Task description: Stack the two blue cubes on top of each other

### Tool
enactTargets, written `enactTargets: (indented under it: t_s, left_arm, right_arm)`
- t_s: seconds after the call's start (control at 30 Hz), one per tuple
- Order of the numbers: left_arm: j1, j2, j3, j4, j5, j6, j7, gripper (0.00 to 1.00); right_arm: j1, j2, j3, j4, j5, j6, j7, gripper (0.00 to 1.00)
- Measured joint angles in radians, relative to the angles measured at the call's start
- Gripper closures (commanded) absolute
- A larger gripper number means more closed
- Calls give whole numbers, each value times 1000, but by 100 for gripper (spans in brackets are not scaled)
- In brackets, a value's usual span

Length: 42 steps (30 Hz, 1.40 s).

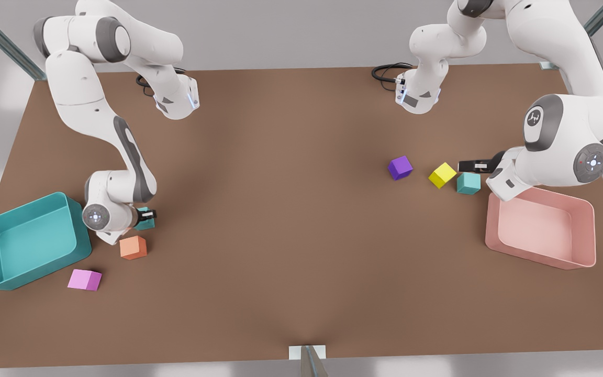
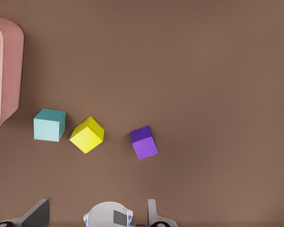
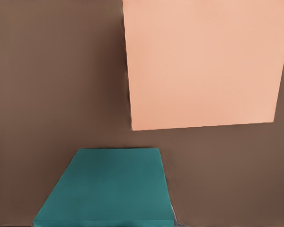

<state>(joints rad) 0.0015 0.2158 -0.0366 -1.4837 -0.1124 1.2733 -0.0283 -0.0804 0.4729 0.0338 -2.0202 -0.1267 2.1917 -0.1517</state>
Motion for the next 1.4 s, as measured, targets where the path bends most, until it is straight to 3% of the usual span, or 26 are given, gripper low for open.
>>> enactTargets:
  t_s: [0.13, 0.23, 0.5, 0.63, 0.7, 0.83, 0.9, 1.0, 1.07, 1.2, 1.3, 1.4]
  left_arm:
    - [5, 9, 1, -4, 5, 0, 0, 0]
    - [5, 14, 1, -5, 26, 9, 0, 0]
    - [69, 12, 5, 4, 37, 39, 1, 0]
    - [60, 7, 112, -76, 47, 86, 1, 0]
    - [61, 5, 198, -239, 48, 177, -10, 0]
    - [72, -8, 238, -501, 47, 416, -40, 0]
    - [81, -9, 243, -596, 46, 529, -38, 0]
    - [84, -9, 247, -677, 46, 657, -20, 0]
    - [84, -9, 248, -725, 46, 724, -2, 0]
    - [84, -11, 248, -797, 49, 817, 95, 0]
    - [78, -15, 248, -825, 63, 856, 189, 0]
    - [75, -11, 248, -832, 107, 890, 271, 0]
  right_arm:
    - [70, -45, 52, -29, 125, -53, 4, 40]
    - [215, -40, 55, 7, 251, -75, 22, 40]
    - [668, 391, 52, 688, 433, -88, 227, 39]
    - [785, 494, 35, 814, 431, -67, 378, 39]
    - [801, 508, 32, 836, 425, -58, 449, 0]
    - [803, 510, 32, 849, 418, -48, 570, 0]
    - [797, 486, 33, 853, 420, -51, 622, 0]
    - [756, 335, 39, 853, 436, -122, 689, 0]
    - [639, 243, 35, 841, 435, -236, 724, 0]
    - [356, 220, -13, 827, 289, -424, 701, 0]
    - [314, 49, -20, 861, 203, -564, 635, 0]
    - [312, -157, -4, 791, 149, -683, 579, 0]
